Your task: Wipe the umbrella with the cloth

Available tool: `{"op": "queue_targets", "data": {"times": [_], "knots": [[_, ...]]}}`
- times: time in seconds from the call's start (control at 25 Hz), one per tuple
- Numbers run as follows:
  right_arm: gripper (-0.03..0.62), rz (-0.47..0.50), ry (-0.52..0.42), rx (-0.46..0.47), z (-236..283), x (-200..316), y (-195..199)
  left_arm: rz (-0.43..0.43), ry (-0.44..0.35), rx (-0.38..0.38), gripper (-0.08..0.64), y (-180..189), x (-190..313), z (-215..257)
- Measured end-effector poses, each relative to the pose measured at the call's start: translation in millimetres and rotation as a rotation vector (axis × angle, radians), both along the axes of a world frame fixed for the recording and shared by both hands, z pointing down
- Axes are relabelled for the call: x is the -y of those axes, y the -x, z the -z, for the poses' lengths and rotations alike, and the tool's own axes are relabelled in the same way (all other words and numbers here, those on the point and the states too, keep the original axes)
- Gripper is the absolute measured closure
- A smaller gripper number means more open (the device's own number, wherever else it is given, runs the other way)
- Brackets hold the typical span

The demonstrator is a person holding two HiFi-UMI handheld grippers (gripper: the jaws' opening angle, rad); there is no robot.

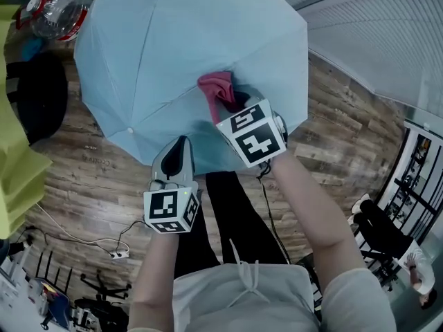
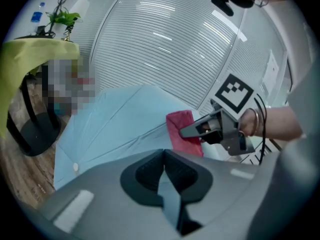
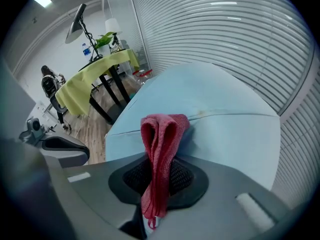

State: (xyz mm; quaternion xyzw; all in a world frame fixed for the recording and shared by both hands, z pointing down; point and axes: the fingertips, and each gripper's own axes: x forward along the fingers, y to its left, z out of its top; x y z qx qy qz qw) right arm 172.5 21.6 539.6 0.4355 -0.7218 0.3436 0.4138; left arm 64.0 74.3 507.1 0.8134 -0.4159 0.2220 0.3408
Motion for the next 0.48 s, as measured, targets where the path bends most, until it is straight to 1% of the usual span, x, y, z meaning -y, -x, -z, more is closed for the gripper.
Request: {"op": "queue_targets", "data": {"times": [0.24, 0.48], "knots": [[0.534, -0.002, -0.020, 0.014, 13.5, 6.1, -32.3, -0.015, 0.003, 0.000, 0.554, -36.5, -1.6, 1.1], [0.534, 0.002, -0.038, 0.017, 22.5, 16.1, -59.3, -0.017, -0.003, 0.008, 0.554, -63.9, 7.7, -1.0]]}}
